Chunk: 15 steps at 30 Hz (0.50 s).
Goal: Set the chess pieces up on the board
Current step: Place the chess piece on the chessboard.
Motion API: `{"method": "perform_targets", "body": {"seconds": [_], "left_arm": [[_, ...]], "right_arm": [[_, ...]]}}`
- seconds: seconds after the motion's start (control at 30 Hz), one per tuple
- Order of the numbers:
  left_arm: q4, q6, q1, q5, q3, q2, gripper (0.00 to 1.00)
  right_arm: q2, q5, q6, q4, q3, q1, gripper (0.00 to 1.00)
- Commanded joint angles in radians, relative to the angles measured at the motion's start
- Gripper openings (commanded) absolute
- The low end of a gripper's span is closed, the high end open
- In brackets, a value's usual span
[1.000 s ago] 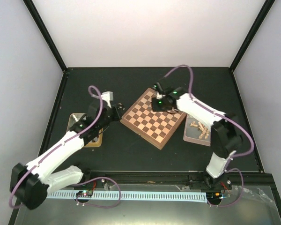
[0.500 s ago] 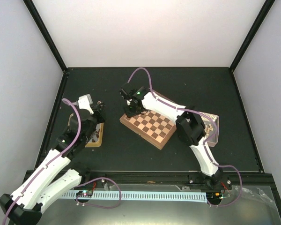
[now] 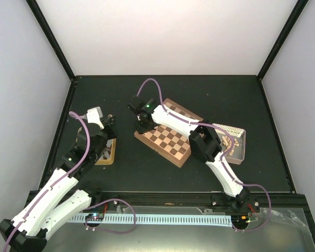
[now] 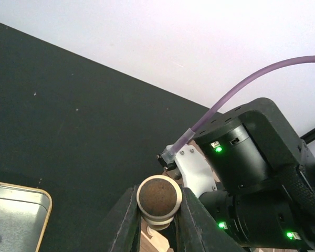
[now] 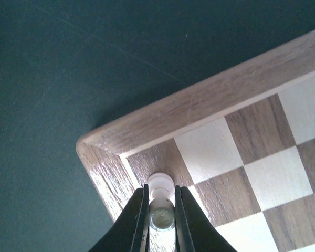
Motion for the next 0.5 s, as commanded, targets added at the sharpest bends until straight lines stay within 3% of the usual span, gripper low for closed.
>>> {"method": "perform_targets", "body": {"seconds": [0.0,0.13,0.33,0.47], "left_arm": [[-0.014,0.016,0.008,-0.022,0.000,-0.023,0.18],[-0.019,0.017,0.009,-0.023,0.000,-0.027,0.18],[-0.019,0.017,0.010,-0.008,0.004,-0.028,0.18],[0.007,0.022,0.010,0.041,0.004,-0.024,0.19]], "right_arm": [[0.034,0.023,0.014,-0.012,0.045,0.008,0.02],[0.047,0.034,0.025,-0.005,0.057,0.006,0.04],[0.017,0.050,0.049,-0.002,0.068,0.005,0.25],[-0.104,-0.001,0.094,0.084,0.011,-0.011,0.38]]}}
